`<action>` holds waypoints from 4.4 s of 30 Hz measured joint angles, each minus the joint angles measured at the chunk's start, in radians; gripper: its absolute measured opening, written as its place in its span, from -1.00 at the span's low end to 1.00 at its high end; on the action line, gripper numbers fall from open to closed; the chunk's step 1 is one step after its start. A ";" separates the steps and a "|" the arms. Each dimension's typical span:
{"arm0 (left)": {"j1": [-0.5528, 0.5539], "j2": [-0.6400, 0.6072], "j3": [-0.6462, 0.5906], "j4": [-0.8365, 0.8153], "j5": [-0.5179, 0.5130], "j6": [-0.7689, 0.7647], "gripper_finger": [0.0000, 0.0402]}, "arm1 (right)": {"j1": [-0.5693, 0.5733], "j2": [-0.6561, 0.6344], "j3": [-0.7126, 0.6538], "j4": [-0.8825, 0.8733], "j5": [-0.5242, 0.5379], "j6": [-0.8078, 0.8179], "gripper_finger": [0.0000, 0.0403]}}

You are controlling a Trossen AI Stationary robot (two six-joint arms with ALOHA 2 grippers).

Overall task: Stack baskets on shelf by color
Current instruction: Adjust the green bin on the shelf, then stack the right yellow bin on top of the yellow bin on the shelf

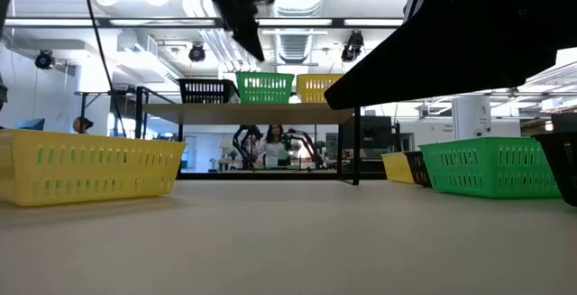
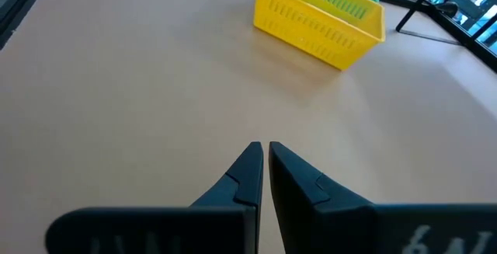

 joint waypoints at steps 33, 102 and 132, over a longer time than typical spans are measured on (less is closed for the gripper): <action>-0.079 -0.025 -0.140 0.105 -0.159 0.054 -0.38 | 0.000 0.000 0.000 0.000 0.000 0.000 -0.91; -1.185 -0.065 -0.926 1.396 -0.577 -0.543 -0.38 | 0.113 -0.445 -0.016 -1.176 -0.308 1.215 -0.22; -1.403 -0.266 -0.858 0.404 -0.429 -1.552 -0.38 | -0.792 -0.463 -0.013 -1.262 -0.402 0.363 0.02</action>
